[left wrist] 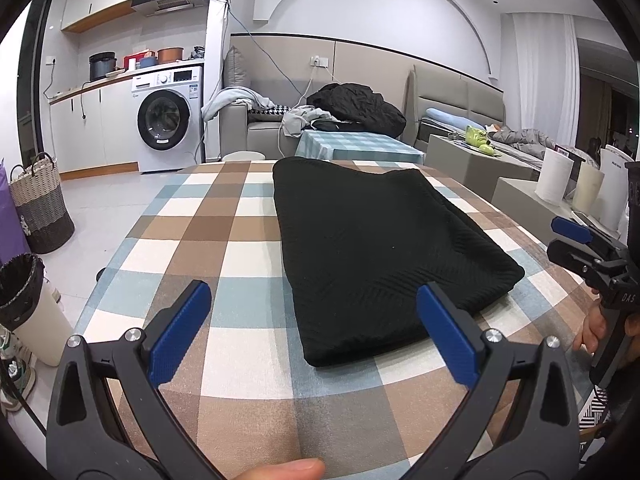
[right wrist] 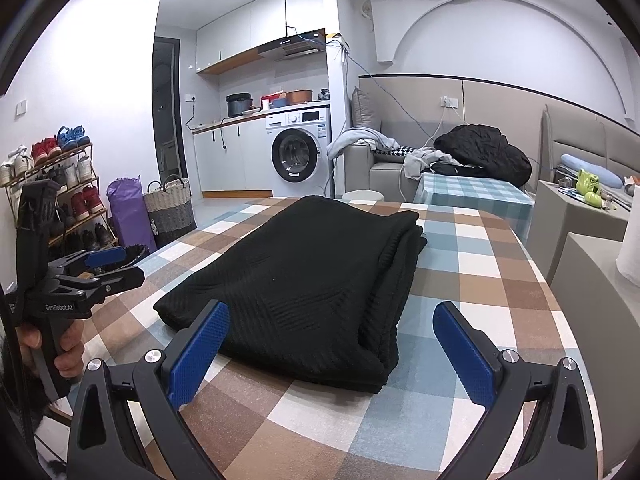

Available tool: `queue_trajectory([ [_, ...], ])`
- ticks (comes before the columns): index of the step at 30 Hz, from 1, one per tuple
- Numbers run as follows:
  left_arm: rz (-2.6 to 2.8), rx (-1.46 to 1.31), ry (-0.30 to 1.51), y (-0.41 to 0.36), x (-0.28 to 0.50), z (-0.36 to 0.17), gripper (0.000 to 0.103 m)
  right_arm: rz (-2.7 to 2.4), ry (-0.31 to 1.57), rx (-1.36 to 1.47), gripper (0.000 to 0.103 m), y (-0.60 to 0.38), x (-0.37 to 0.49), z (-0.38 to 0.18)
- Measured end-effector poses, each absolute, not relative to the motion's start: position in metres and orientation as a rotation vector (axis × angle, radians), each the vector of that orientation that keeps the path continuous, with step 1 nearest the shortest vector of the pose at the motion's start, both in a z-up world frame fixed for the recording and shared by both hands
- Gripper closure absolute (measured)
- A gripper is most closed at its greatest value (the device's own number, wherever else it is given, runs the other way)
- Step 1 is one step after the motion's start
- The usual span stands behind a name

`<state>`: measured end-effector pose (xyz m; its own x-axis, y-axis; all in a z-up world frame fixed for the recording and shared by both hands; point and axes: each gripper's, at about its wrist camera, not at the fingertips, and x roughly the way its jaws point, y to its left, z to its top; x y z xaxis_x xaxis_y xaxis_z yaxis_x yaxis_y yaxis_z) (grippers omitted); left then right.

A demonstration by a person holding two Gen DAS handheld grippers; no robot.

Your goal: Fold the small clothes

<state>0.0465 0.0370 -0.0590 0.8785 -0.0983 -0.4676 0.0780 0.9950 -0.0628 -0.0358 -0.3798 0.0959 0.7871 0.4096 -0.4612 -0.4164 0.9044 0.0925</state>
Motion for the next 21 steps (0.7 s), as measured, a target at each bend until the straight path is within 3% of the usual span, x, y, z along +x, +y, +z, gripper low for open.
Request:
queue_trajectory([
  [21, -0.106, -0.045, 0.485, 0.0342, 0.0452, -0.0601, 0.001, 0.442, 0.498, -0.013, 0.0, -0.3819, -0.0354, 0.0952],
])
